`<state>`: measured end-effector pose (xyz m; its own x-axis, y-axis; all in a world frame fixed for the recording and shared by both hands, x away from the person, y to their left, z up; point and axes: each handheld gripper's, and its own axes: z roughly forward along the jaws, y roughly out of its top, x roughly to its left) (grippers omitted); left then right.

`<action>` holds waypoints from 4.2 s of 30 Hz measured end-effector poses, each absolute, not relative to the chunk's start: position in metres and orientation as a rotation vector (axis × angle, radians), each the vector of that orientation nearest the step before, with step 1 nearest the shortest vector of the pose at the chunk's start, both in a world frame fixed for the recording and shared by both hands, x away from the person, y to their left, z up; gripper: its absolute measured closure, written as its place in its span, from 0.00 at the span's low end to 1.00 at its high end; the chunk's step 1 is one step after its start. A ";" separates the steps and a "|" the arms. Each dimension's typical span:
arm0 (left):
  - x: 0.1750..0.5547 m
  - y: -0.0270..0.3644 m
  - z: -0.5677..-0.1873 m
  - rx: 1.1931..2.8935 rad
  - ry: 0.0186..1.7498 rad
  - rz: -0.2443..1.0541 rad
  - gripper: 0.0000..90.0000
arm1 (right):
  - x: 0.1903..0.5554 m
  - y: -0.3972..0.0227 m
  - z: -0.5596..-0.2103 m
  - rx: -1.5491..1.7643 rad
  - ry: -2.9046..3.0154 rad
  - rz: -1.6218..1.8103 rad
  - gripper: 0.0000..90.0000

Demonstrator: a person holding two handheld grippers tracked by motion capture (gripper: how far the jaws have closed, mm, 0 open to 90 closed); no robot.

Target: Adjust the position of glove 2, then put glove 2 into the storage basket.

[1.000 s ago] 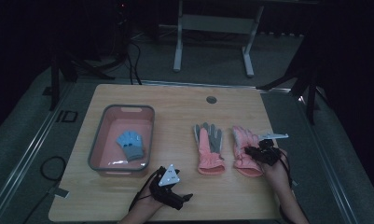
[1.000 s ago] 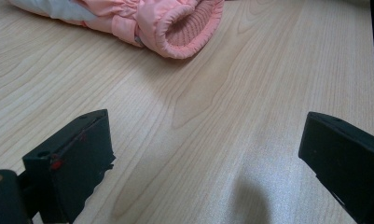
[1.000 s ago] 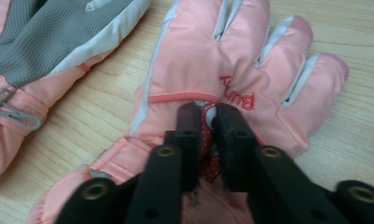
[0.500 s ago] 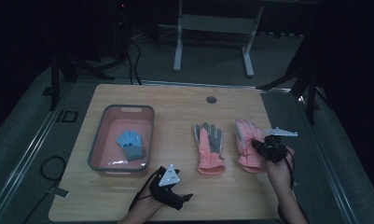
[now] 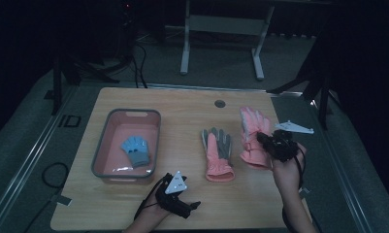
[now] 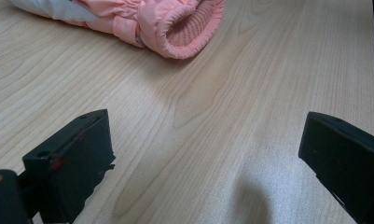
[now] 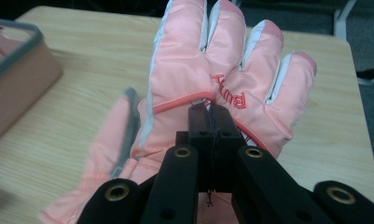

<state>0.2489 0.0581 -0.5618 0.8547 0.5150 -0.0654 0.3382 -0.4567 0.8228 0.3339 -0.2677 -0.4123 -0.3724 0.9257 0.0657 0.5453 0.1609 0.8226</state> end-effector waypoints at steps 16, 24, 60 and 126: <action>0.249 0.058 -0.562 2.091 0.614 0.248 0.03 | 0.333 -0.190 -0.427 1.398 2.064 1.137 0.99; 0.249 0.058 -0.562 2.099 0.611 0.246 0.03 | 0.336 -0.183 -0.454 1.455 2.071 1.075 0.99; 0.251 0.059 -0.562 2.092 0.644 0.224 0.05 | 0.349 -0.201 -0.476 1.332 2.274 1.155 0.32; 0.400 -0.015 -0.524 2.135 1.093 0.023 0.23 | 0.388 -0.240 -0.520 1.464 2.417 1.195 0.47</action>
